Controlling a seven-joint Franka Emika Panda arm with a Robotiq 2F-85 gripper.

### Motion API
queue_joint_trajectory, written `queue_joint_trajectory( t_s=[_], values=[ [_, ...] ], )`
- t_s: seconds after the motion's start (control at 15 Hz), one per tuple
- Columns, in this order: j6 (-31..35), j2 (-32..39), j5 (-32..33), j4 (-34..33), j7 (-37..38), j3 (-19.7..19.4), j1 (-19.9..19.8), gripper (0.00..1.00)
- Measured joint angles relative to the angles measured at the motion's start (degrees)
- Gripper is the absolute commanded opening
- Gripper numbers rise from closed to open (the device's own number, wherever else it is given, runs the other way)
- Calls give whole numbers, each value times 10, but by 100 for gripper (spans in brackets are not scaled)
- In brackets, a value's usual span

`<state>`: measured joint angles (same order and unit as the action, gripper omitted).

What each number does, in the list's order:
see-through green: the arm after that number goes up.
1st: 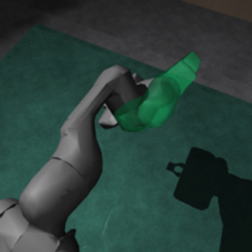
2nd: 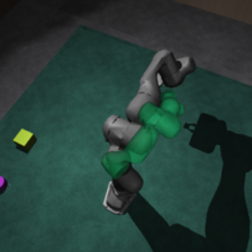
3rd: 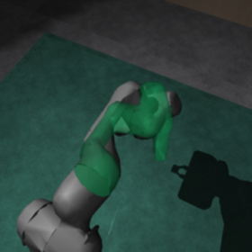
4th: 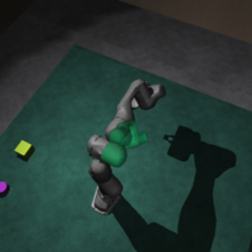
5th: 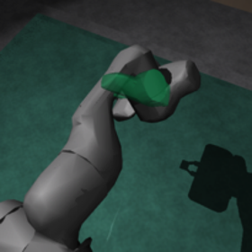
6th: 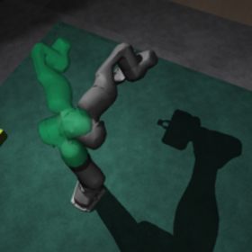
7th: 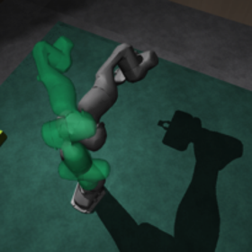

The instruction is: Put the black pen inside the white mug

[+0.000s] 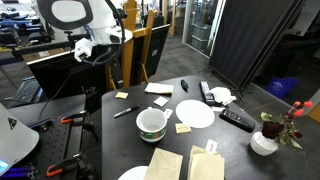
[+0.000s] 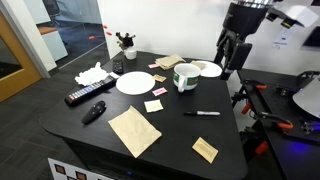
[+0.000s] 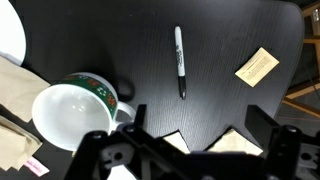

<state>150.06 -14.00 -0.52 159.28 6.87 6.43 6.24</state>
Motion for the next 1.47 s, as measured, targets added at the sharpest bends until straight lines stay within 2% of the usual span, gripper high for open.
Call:
queue_joint_trajectory(
  t_s=[0.6, 0.8, 1.07, 1.47],
  values=[
    [81, 132, -55, -14, -25, 0, 9, 100],
    [106, 171, -55, -24, -31, 0, 9, 100],
    [128, 218, -45, -42, -31, -1, 9, 100],
    [139, 271, 6, -72, -31, -17, 9, 100]
  ],
)
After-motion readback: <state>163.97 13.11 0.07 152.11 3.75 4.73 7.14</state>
